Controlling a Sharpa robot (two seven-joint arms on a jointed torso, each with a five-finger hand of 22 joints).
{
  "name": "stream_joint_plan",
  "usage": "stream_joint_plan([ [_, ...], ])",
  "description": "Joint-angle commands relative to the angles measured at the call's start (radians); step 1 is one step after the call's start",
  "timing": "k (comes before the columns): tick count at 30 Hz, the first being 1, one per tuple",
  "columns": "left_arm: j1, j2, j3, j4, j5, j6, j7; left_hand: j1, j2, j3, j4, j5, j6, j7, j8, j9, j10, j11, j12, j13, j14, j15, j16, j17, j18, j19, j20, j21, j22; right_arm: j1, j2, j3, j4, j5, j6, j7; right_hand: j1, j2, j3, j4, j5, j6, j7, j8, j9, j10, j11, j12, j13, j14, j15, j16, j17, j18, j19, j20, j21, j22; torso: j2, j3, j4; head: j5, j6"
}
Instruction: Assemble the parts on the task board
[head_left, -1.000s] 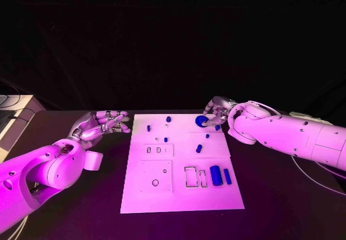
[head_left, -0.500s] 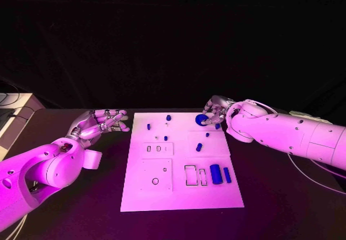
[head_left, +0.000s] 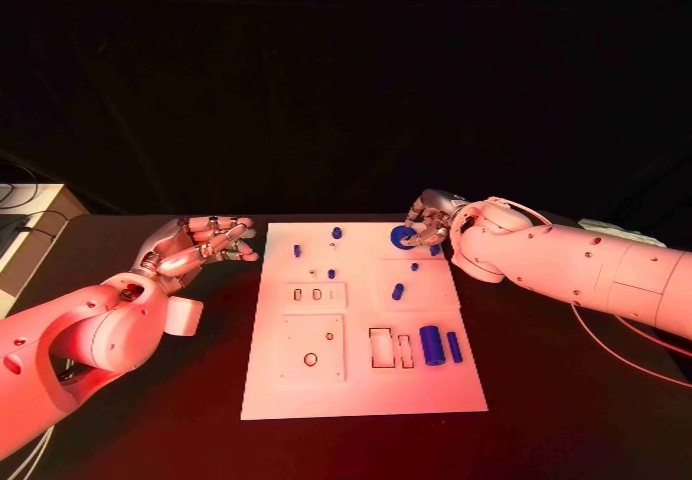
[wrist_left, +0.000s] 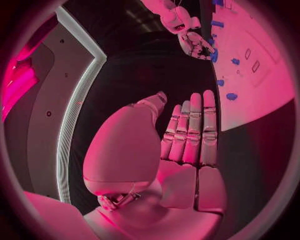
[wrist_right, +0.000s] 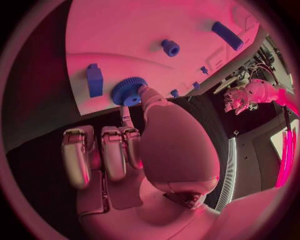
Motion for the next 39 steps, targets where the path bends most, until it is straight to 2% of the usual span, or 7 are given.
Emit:
stream_joint_plan([
  [1, 0.000, 0.001, 0.001, 0.002, -0.004, 0.012, 0.002, 0.004, 0.003, 0.001, -0.005, -0.002, -0.002, -0.003, -0.002, 0.000, 0.004, 0.001, 0.001, 0.001, -0.001, -0.004, 0.006, 0.001, 0.010, -0.004, -0.002, 0.006, 0.001, -0.005, 0.002, -0.003, -0.005, -0.008, 0.046, -0.001, 0.013, 0.004, 0.006, 0.007, 0.019, 0.004, 0.000, 0.009, 0.001, 0.107, 0.006, 0.002, 0.263, 0.106, 0.007, 0.004, 0.263, -0.011, 0.100, 0.006, 0.005, 0.253, 0.000, 0.0005, -0.0005, 0.002, -0.002],
  [7, 0.000, 0.001, 0.001, 0.002, -0.004, 0.012, 0.001, 0.004, 0.003, 0.001, -0.005, -0.002, -0.002, -0.003, -0.002, 0.000, 0.004, 0.001, 0.001, 0.001, -0.001, -0.004, 0.006, 0.001, 0.010, -0.004, -0.002, 0.006, 0.001, -0.006, 0.003, -0.003, -0.004, -0.010, 0.035, 0.008, 0.028, 0.014, 0.038, 0.012, 0.043, 0.017, -0.003, 0.013, -0.001, 0.107, 0.004, 0.002, 0.263, 0.106, 0.005, 0.004, 0.263, -0.012, 0.101, 0.005, 0.008, 0.256, 0.000, 0.0000, -0.0011, 0.003, -0.002],
  [14, 0.000, 0.000, 0.001, 0.002, -0.004, 0.013, 0.000, 0.004, 0.003, 0.001, -0.005, -0.003, -0.002, -0.003, -0.002, 0.000, 0.004, 0.001, 0.001, 0.001, -0.001, -0.004, 0.007, 0.001, 0.010, -0.004, -0.001, 0.007, 0.002, -0.007, -0.001, -0.004, 0.018, -0.053, -0.035, 0.031, 0.042, 0.013, 0.099, 0.013, 0.043, 0.041, -0.010, 0.017, -0.006, 0.107, -0.002, 0.002, 0.263, 0.106, -0.001, 0.004, 0.263, -0.013, 0.103, 0.000, 0.012, 0.261, -0.001, -0.0001, -0.0004, 0.003, 0.000],
  [24, 0.000, 0.000, 0.001, 0.000, -0.004, 0.016, -0.002, 0.004, 0.003, 0.001, -0.005, -0.003, -0.002, -0.003, -0.002, 0.000, 0.004, 0.001, 0.001, 0.001, -0.001, -0.004, 0.007, 0.001, 0.010, -0.004, -0.001, 0.007, 0.002, -0.006, -0.009, -0.001, 0.114, -0.104, -0.148, 0.057, 0.024, -0.004, 0.167, 0.009, 0.021, 0.081, -0.024, 0.026, 0.000, 0.107, -0.016, 0.002, 0.263, 0.106, -0.013, 0.004, 0.263, -0.014, 0.105, -0.010, 0.014, 0.263, -0.002, -0.0013, -0.0012, 0.005, 0.005],
  [27, 0.000, 0.001, 0.001, 0.001, -0.004, 0.018, -0.004, 0.003, 0.004, 0.001, -0.005, -0.003, -0.002, -0.002, -0.002, 0.000, 0.004, 0.001, 0.001, 0.001, -0.002, -0.004, 0.009, 0.002, 0.010, -0.005, -0.001, 0.008, 0.002, -0.004, -0.002, 0.000, 0.142, -0.127, -0.159, 0.056, 0.021, -0.008, 0.170, 0.008, 0.014, 0.083, -0.025, 0.026, 0.000, 0.107, -0.016, 0.002, 0.263, 0.106, -0.014, 0.004, 0.263, -0.014, 0.105, -0.011, 0.014, 0.263, -0.002, -0.0017, -0.0008, -0.004, 0.007],
  [34, 0.000, 0.002, 0.001, 0.001, -0.004, 0.021, -0.005, 0.003, 0.004, 0.001, -0.004, -0.003, -0.002, -0.003, -0.002, 0.000, 0.004, 0.001, 0.001, 0.001, -0.003, -0.004, 0.010, 0.002, 0.010, -0.005, -0.001, 0.008, 0.003, -0.003, 0.043, 0.000, 0.180, -0.200, -0.170, 0.050, 0.019, -0.010, 0.171, 0.008, 0.012, 0.084, -0.025, 0.027, 0.001, 0.107, -0.017, 0.002, 0.263, 0.106, -0.014, 0.004, 0.263, -0.014, 0.105, -0.012, 0.014, 0.263, -0.001, -0.0023, 0.0021, 0.002, 0.008],
  [39, 0.000, 0.004, 0.001, 0.000, -0.005, 0.021, -0.005, 0.003, 0.004, 0.001, -0.004, -0.003, -0.002, -0.003, -0.002, 0.000, 0.004, 0.001, 0.001, 0.001, -0.003, -0.004, 0.010, 0.002, 0.010, -0.005, -0.001, 0.008, 0.003, -0.005, 0.086, -0.003, 0.171, -0.233, -0.166, 0.045, 0.017, -0.013, 0.172, 0.007, 0.008, 0.086, -0.026, 0.027, 0.002, 0.107, -0.017, 0.002, 0.263, 0.106, -0.015, 0.004, 0.263, -0.014, 0.105, -0.012, 0.014, 0.263, 0.000, -0.0034, 0.0014, 0.007, 0.010],
])
